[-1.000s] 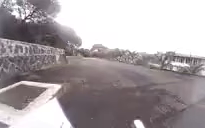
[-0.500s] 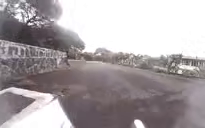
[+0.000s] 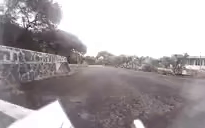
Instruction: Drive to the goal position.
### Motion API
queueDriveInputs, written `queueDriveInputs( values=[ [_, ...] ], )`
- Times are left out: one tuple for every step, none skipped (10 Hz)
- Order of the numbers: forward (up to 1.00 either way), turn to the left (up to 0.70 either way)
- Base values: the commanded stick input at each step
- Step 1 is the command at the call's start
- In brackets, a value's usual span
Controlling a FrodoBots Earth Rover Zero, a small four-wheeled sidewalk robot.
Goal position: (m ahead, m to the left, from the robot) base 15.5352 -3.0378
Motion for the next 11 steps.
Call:
queueDriveInputs(
  values=[
    [1.00,0.00],
    [1.00,0.00],
    [1.00,0.00],
    [1.00,0.00],
    [1.00,0.00],
    [1.00,0.00],
    [1.00,-0.04],
    [1.00,-0.30],
    [1.00,-0.40],
    [1.00,-0.40],
    [1.00,-0.40]
  ],
)
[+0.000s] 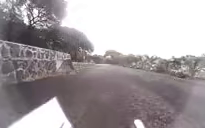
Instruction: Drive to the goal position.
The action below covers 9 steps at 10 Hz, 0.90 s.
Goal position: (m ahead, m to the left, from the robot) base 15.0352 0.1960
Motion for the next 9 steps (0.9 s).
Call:
queueDriveInputs(
  values=[
    [1.00,-0.24],
    [1.00,0.00],
    [1.00,0.00],
    [1.00,0.00],
    [1.00,0.00],
    [1.00,0.00],
    [1.00,0.00],
    [1.00,0.00],
    [1.00,-0.04]
  ],
)
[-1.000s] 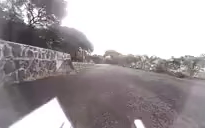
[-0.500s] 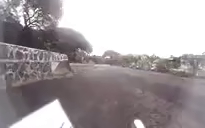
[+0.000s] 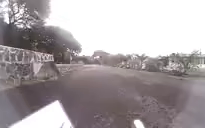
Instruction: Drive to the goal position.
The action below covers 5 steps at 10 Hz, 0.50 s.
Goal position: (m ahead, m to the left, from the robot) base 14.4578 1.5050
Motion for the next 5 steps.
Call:
queueDriveInputs(
  values=[
    [1.00,-0.32],
    [1.00,-0.40],
    [1.00,-0.26],
    [1.00,-0.10],
    [1.00,0.00]
  ],
)
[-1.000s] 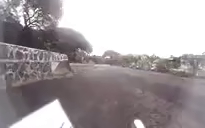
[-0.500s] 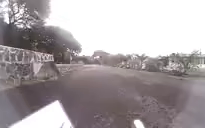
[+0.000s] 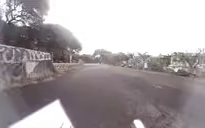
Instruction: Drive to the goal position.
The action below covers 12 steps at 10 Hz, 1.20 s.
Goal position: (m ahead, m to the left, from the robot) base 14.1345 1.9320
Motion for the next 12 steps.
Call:
queueDriveInputs(
  values=[
    [1.00,0.00],
    [1.00,0.00],
    [1.00,0.00],
    [1.00,0.00],
    [1.00,0.00],
    [1.00,0.00],
    [1.00,0.00],
    [1.00,0.00],
    [1.00,0.00],
    [1.00,0.00],
    [1.00,0.00],
    [1.00,0.00]
  ],
)
